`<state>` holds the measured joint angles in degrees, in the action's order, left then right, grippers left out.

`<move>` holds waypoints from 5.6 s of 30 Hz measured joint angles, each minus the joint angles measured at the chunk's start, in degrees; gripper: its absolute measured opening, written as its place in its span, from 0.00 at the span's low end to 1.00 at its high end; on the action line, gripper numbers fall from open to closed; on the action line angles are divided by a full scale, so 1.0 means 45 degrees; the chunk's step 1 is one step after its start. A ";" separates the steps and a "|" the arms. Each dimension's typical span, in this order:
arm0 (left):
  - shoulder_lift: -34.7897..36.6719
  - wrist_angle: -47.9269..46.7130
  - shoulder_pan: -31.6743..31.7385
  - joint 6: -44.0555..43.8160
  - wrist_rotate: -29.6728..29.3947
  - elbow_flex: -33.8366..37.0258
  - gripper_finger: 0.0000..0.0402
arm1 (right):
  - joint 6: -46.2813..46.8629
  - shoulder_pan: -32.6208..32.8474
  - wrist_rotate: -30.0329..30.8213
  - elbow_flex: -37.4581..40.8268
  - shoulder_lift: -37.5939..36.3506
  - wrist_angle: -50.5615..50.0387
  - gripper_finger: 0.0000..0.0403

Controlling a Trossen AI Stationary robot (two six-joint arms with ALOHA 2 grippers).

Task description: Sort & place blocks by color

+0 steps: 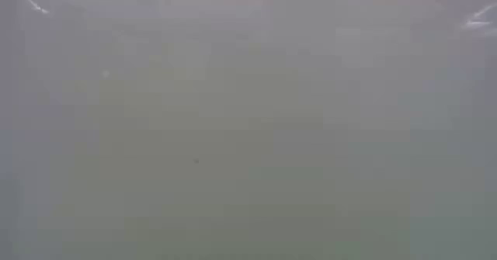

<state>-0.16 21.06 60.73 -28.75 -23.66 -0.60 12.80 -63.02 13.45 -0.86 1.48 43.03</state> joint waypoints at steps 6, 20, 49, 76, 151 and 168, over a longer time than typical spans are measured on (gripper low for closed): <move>0.0004 0.0001 -0.0003 0.0000 0.0000 0.0003 0.45 | 0.0005 0.0000 0.0000 0.0001 -0.0001 -0.0005 0.58; 0.0000 0.0000 0.0000 0.0000 0.0000 0.0000 0.45 | 0.0004 -0.0001 0.0000 0.0002 0.0000 -0.0002 0.58; 0.0000 -0.0001 0.0001 0.0000 0.0000 0.0004 0.45 | 0.0005 -0.0001 0.0000 0.0004 0.0000 0.0000 0.58; 0.0000 -0.0001 -0.0004 0.0000 0.0000 -0.0001 0.45 | 0.0000 -0.0001 0.0000 -0.0001 0.0000 -0.0005 0.58; -0.0084 0.5814 -0.0868 -0.5431 0.7728 -0.0341 0.45 | 0.0003 -0.0001 0.0000 0.0004 -0.0003 -0.0005 0.59; -0.4134 -0.0165 -0.1590 -0.4040 1.2109 -0.5135 0.45 | 0.0003 0.0004 0.0000 0.0001 0.0000 0.0000 0.58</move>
<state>-18.77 20.32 53.57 -46.93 30.83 -23.70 12.81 -63.00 13.45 -0.86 1.48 43.03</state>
